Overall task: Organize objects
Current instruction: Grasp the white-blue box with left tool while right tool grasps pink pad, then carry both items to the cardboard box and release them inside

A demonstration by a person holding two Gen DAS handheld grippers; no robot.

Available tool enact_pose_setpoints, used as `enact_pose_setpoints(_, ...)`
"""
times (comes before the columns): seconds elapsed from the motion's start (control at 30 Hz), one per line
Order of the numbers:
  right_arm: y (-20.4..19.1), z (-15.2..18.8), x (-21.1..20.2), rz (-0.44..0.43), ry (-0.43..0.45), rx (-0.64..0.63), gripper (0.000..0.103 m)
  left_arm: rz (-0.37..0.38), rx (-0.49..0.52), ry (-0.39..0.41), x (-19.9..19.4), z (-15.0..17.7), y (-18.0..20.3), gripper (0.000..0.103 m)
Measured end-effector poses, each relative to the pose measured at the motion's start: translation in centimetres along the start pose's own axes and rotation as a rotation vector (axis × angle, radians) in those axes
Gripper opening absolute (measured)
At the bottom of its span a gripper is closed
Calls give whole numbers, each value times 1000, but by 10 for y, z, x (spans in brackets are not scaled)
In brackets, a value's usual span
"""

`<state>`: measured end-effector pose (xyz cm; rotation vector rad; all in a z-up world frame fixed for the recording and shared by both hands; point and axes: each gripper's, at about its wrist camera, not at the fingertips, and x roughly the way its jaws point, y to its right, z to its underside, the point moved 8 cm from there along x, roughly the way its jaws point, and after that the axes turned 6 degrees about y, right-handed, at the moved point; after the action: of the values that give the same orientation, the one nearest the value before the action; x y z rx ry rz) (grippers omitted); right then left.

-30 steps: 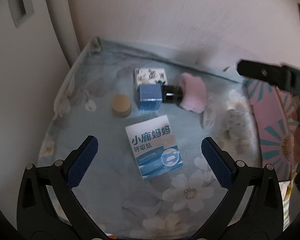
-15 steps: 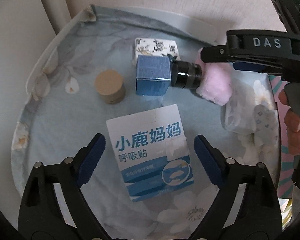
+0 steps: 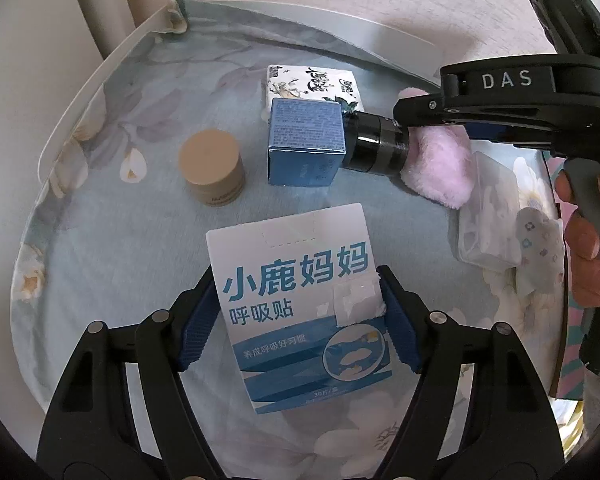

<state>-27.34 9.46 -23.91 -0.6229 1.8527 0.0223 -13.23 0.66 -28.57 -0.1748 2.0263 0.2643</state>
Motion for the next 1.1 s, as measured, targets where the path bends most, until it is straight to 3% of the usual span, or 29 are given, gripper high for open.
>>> enact_pose_setpoints(0.5, -15, -6, -32, 27, 75, -53, 41, 55, 46, 36, -7, -32, 12, 70)
enact_pose_setpoints(0.6, -18, -10, -48, 34, 103, -57, 41, 75, 77, 63, -36, -14, 13, 70)
enact_pose_setpoints(1.1, -14, -23, -174, 123, 282, -78, 41, 192, 229, 182, -121, -58, 53, 70)
